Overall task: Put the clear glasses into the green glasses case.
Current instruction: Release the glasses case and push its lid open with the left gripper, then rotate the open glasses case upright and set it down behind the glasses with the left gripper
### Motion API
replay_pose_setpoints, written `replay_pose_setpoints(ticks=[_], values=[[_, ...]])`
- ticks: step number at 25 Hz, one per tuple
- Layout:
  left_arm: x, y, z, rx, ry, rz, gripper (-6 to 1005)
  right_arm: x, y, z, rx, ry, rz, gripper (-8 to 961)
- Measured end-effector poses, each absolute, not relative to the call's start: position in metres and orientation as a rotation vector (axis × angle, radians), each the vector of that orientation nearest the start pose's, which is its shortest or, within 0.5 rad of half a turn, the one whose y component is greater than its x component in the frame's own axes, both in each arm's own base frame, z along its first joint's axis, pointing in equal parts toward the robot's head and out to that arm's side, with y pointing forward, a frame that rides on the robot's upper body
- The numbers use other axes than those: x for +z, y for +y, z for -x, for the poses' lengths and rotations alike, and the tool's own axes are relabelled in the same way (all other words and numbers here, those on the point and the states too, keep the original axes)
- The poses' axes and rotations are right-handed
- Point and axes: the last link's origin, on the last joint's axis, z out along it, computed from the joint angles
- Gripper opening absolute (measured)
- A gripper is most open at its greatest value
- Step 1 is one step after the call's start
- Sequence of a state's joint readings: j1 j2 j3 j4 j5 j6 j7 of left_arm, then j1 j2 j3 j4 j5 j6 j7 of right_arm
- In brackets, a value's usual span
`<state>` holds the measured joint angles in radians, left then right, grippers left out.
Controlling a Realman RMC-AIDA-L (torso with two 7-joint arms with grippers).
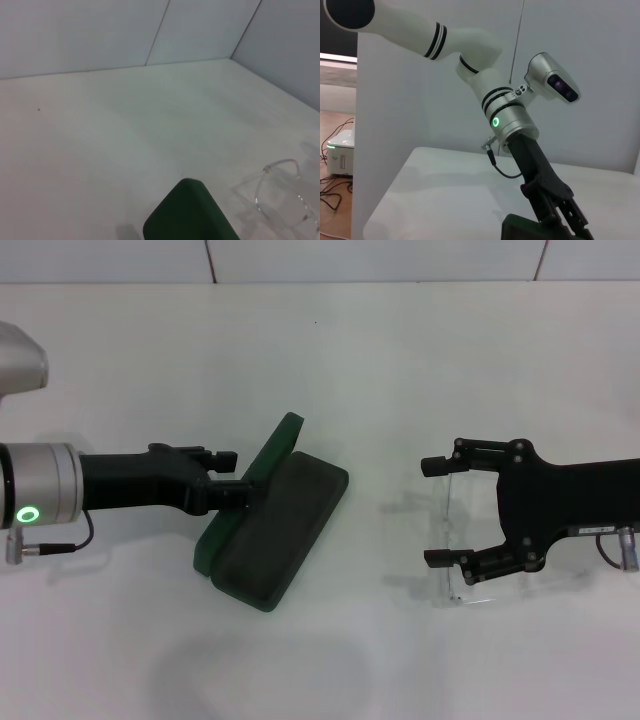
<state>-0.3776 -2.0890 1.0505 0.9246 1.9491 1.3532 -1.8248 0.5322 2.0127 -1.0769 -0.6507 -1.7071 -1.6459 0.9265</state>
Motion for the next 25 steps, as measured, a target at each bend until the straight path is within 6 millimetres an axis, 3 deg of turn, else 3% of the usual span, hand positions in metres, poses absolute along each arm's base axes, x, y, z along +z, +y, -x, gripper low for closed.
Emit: replay_pose_setpoints(ticks=[2, 7, 18, 21, 25], values=[[-0.010, 0.326, 0.267, -0.430, -0.974, 2.646, 803, -0.010, 0.317, -0.223, 0.763, -0.245, 2.893, 874], [-0.015, 0.328, 0.268, -0.382, -0.957, 2.646, 615, -0.010, 0.316, -0.224, 0.761, -0.242, 2.894, 875], [-0.009, 0.332, 0.265, -0.404, -0.939, 2.635, 462, -0.010, 0.313, -0.226, 0.758, -0.277, 2.886, 875], [-0.009, 0.335, 0.263, -0.398, -0.913, 2.643, 238, -0.009, 0.312, -0.228, 0.757, -0.273, 2.885, 875], [0.000, 0.344, 0.259, -0.417, -0.811, 2.626, 208, -0.010, 0.311, -0.230, 0.758, -0.279, 2.884, 874]])
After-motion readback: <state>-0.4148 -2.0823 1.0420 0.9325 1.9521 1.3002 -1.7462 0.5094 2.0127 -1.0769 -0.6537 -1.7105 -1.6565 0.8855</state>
